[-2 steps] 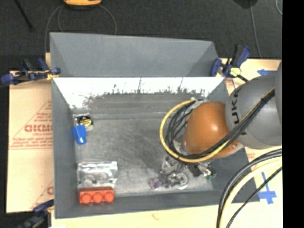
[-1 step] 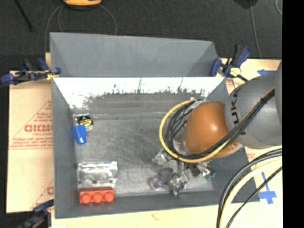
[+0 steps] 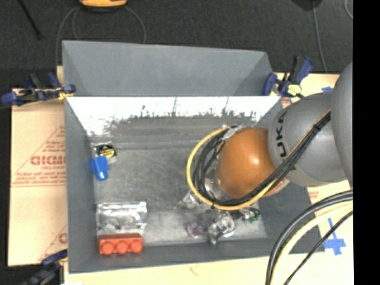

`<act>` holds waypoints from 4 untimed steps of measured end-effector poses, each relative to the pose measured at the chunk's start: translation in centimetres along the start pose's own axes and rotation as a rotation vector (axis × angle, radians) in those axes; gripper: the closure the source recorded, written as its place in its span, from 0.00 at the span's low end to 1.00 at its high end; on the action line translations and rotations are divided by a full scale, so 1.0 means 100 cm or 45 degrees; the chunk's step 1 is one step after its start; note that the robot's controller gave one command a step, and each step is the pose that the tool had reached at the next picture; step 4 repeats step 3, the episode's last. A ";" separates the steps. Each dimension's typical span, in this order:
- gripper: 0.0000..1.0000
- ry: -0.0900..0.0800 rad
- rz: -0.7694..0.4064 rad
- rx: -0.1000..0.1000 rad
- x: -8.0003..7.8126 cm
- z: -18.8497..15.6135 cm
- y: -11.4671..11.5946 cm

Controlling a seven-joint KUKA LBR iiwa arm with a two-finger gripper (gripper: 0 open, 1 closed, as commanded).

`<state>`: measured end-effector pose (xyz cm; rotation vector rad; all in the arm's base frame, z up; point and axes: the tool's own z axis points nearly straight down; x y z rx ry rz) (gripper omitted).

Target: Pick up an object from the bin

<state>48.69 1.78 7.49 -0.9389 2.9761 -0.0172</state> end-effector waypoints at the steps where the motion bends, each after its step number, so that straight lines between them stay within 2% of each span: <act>1: 1.00 0.007 -0.005 -0.009 0.000 -0.001 0.003; 2: 1.00 0.011 0.020 -0.013 -0.002 -0.104 -0.001; 3: 1.00 0.009 0.022 -0.011 -0.002 -0.187 -0.016; 4: 1.00 0.009 0.022 -0.011 -0.002 -0.187 -0.016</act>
Offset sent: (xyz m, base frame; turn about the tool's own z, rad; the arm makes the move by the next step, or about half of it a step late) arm 0.0000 0.0000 0.0000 0.0000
